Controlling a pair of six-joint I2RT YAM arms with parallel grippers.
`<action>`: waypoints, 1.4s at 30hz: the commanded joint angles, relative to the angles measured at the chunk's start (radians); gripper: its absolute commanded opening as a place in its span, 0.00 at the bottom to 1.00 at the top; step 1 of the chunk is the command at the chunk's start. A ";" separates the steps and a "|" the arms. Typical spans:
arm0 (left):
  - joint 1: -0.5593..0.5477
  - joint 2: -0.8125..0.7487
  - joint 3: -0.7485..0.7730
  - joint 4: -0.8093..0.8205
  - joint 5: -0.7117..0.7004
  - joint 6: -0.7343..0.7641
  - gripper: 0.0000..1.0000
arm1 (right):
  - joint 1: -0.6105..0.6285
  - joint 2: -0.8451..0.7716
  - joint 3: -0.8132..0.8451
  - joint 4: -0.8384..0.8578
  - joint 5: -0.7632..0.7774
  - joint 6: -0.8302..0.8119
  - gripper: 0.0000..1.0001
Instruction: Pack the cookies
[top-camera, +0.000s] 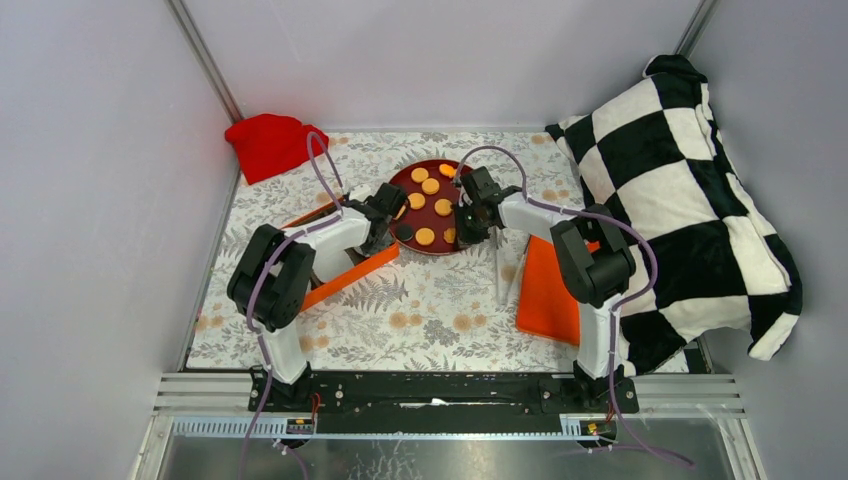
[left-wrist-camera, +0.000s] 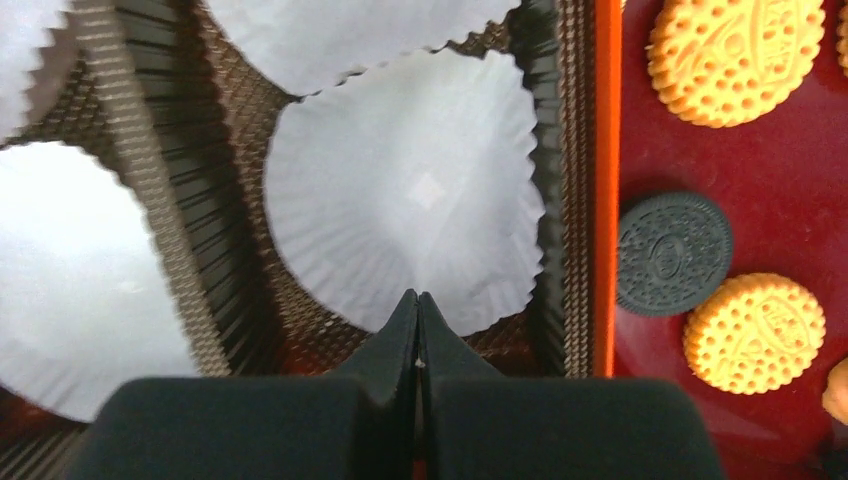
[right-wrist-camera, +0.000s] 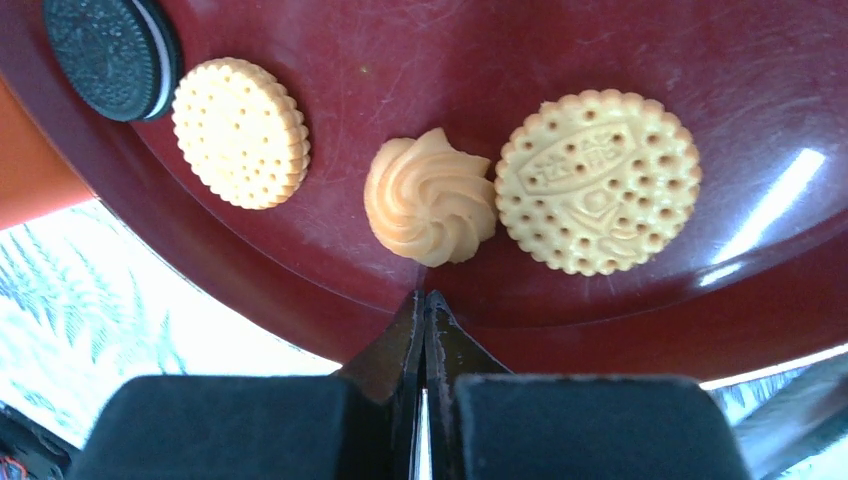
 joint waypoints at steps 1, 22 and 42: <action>-0.028 0.023 -0.037 0.066 0.117 -0.027 0.00 | 0.003 -0.117 -0.075 -0.078 0.057 0.004 0.00; -0.142 -0.195 -0.060 0.103 0.390 0.042 0.00 | 0.003 -0.433 -0.350 -0.177 0.330 0.113 0.47; -0.142 -0.299 -0.030 0.018 0.240 0.092 0.00 | 0.004 -0.316 -0.235 -0.240 0.499 0.080 0.00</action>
